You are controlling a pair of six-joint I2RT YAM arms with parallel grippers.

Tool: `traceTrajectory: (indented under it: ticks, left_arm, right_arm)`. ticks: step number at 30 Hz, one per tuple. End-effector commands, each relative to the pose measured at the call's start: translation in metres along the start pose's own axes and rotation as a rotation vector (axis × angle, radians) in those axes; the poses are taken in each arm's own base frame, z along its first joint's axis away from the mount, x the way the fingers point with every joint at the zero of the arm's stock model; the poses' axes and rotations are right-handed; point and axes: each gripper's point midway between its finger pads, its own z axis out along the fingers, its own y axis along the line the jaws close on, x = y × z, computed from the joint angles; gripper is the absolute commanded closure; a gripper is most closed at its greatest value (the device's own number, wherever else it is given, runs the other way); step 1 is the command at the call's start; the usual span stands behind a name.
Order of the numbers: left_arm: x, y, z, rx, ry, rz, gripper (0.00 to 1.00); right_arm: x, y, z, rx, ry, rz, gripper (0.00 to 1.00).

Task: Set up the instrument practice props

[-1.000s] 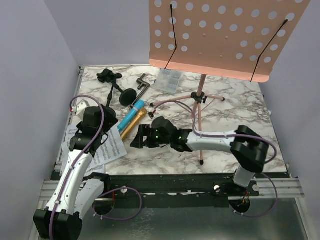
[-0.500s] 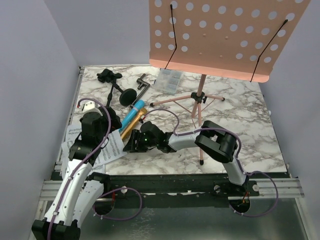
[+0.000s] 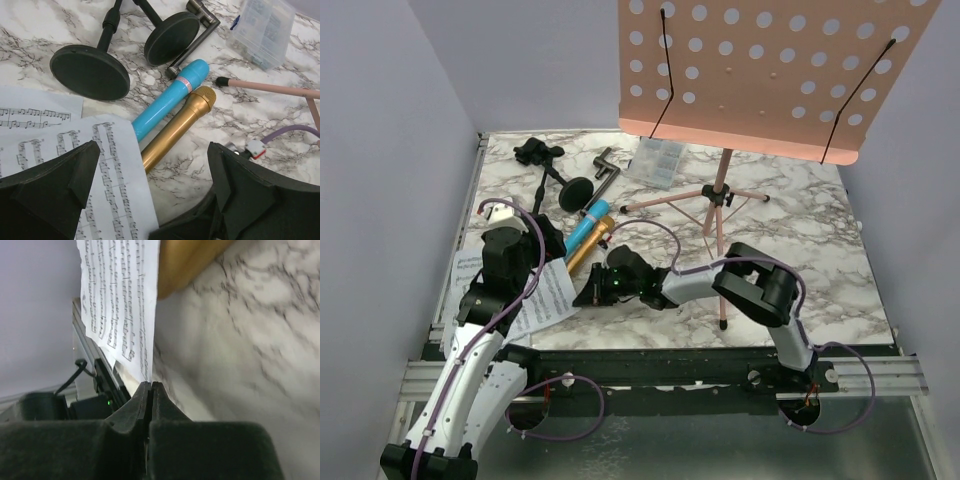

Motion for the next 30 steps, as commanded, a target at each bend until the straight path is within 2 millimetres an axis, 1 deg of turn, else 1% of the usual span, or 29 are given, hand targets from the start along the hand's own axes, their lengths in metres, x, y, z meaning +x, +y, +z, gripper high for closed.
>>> traceTrajectory:
  ticks: [1, 3, 5, 7, 8, 9, 11, 13, 16, 18, 21, 25, 30]
  left_arm:
    - [-0.003, -0.011, -0.004, 0.068, -0.017, 0.020, 0.03]
    - [-0.003, -0.022, -0.007, 0.124, -0.002, 0.023, 0.03]
    - [-0.005, -0.037, -0.013, 0.205, 0.011, 0.022, 0.03]
    - [-0.003, -0.056, -0.022, 0.317, 0.037, 0.020, 0.03]
    - [-0.003, -0.067, -0.027, 0.374, 0.054, 0.020, 0.03]
    - [-0.004, -0.076, -0.032, 0.425, 0.065, 0.017, 0.03]
    - [-0.007, -0.097, -0.046, 0.545, 0.090, 0.008, 0.03]
    - [-0.012, -0.117, -0.061, 0.671, 0.101, 0.014, 0.03]
    - [-0.022, -0.144, -0.090, 0.873, 0.099, 0.058, 0.02]
    - [-0.026, -0.155, -0.105, 0.969, 0.102, 0.095, 0.02]
    - [-0.030, -0.165, -0.120, 1.063, 0.106, 0.131, 0.01]
    - [-0.026, -0.177, -0.137, 1.196, 0.155, 0.146, 0.01]
    - [-0.008, -0.187, -0.159, 1.350, 0.260, 0.159, 0.01]
  right_arm:
    - [-0.020, 0.030, -0.046, -0.007, -0.097, -0.211, 1.00]
    - [-0.024, 0.028, -0.069, 0.061, -0.089, -0.334, 1.00]
    - [-0.022, 0.022, -0.093, 0.123, -0.049, -0.474, 1.00]
    - [-0.020, 0.003, -0.120, 0.245, -0.008, -0.544, 1.00]
    - [-0.017, -0.004, -0.137, 0.301, 0.026, -0.578, 1.00]
    - [-0.014, -0.007, -0.151, 0.326, 0.049, -0.609, 1.00]
    - [-0.006, -0.003, -0.182, 0.339, 0.098, -0.665, 1.00]
    - [0.000, 0.016, -0.210, 0.277, 0.109, -0.710, 1.00]
    - [0.019, 0.048, -0.242, 0.130, 0.153, -0.739, 1.00]
    - [0.030, 0.071, -0.261, 0.017, 0.170, -0.769, 1.00]
    - [0.043, 0.088, -0.278, -0.085, 0.206, -0.795, 1.00]
    - [0.055, 0.099, -0.294, -0.140, 0.275, -0.810, 1.00]
    - [0.060, 0.121, -0.314, -0.221, 0.297, -0.848, 1.00]
